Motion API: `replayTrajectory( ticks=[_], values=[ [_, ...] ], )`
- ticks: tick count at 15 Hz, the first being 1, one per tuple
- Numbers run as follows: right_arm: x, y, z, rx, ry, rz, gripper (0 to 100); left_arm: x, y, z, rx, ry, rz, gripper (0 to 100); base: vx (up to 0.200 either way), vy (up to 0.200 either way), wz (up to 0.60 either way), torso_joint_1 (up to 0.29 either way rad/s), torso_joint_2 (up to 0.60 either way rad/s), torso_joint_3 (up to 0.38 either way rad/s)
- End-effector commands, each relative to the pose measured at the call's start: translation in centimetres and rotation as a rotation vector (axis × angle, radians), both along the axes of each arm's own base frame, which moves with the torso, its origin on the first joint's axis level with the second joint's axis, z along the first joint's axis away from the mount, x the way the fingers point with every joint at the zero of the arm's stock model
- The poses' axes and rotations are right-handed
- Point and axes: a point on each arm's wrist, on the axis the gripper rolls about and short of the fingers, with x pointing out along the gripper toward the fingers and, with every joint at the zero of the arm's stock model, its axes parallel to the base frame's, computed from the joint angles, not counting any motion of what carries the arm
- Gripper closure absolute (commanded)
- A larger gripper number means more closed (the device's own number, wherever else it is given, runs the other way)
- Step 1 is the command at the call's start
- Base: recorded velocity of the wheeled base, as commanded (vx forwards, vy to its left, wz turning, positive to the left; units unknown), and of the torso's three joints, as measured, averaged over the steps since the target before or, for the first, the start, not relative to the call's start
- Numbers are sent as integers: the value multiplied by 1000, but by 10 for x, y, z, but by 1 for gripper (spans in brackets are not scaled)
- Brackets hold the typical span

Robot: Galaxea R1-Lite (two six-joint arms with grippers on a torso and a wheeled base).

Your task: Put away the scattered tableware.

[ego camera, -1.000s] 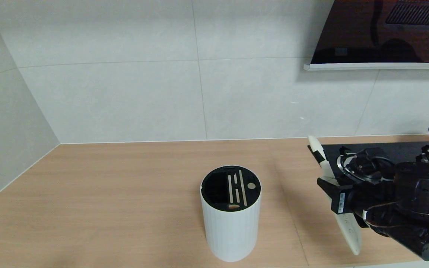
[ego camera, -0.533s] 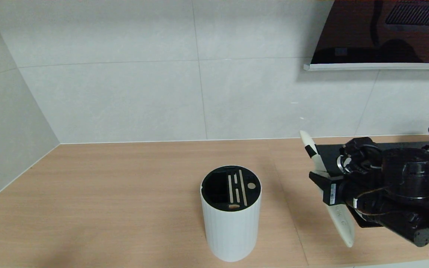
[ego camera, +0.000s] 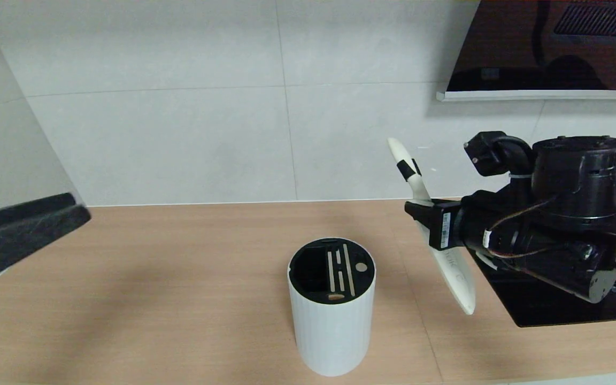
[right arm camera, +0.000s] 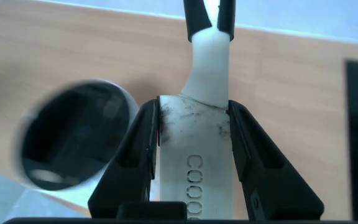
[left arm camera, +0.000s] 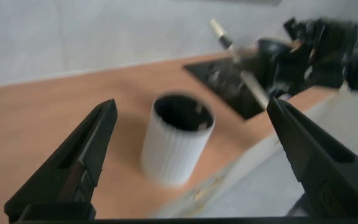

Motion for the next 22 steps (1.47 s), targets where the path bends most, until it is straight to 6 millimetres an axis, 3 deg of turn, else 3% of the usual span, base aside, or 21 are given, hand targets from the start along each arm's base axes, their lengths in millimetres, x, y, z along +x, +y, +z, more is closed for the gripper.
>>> replayTrajectory(
  ticks=[1,3,7,12,17,22],
  values=[
    [-10,8,8,20,-19,43,100,48,-12,-17,-18,122,-55,0,0,0,0,0,0,0],
    [-12,8,1,11,0,49,100,60,-15,-25,-22,143,-63,0,0,0,0,0,0,0],
    [-33,17,12,43,-21,120,100,65,-39,-36,-120,226,-183,0,0,0,0,0,0,0],
    [-64,49,13,129,33,261,100,70,-76,-40,-308,347,-266,0,0,0,0,0,0,0],
    [-72,71,8,170,84,311,100,78,-109,-47,-375,339,-228,0,0,0,0,0,0,0],
    [-75,78,3,172,108,326,100,84,-133,-62,-371,356,-199,0,0,0,0,0,0,0]
  ],
)
